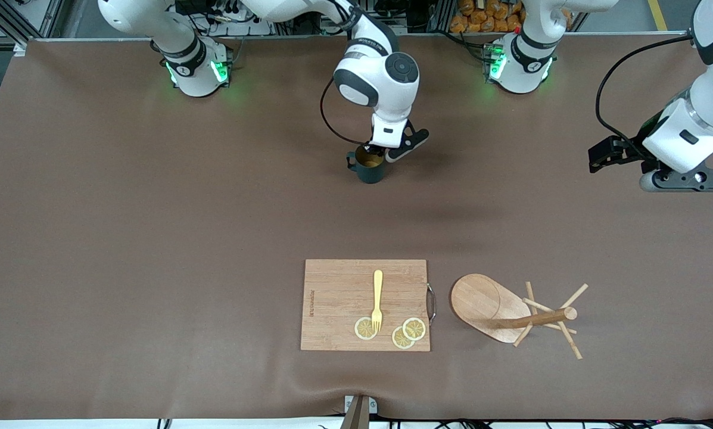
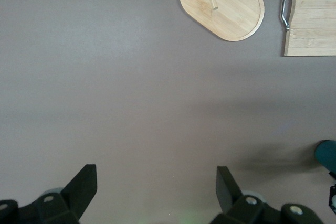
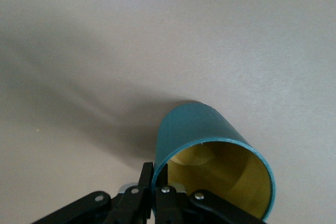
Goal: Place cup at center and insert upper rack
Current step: 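Carry the teal mug with the right gripper toward the table center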
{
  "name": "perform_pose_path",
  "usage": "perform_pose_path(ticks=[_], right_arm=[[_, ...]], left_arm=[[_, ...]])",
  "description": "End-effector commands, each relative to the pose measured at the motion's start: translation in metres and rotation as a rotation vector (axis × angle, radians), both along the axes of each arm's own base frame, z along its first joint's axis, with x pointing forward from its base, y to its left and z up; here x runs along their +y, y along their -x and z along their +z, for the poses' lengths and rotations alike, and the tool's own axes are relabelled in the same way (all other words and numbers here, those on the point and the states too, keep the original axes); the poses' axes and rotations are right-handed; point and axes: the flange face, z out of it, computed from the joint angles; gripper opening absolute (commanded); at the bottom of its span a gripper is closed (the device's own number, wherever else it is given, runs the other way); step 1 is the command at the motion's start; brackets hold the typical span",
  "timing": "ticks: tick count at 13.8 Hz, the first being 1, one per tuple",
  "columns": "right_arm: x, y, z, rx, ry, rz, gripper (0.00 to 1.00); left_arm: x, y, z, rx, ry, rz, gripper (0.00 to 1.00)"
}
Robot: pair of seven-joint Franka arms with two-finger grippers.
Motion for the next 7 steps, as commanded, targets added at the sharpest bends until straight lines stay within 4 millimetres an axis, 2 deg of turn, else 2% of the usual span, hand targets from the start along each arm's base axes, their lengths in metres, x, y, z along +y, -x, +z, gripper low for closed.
perform_pose_path(ticks=[1, 6, 7], right_arm=[[0.0095, 0.0009, 0.0091, -0.016, -0.007, 0.006, 0.00], [0.0127, 0.0041, 0.0102, -0.017, -0.012, 0.009, 0.00], [0.0127, 0.0052, 0.0085, -0.016, -0.008, 0.012, 0.05]], left_arm=[[-0.0002, 0.0019, 0.0037, -0.014, 0.004, 0.011, 1.00], [-0.0045, 0.0020, 0.0028, -0.012, 0.004, 0.005, 1.00], [-0.0045, 0.0020, 0.0028, -0.012, 0.004, 0.005, 1.00]])
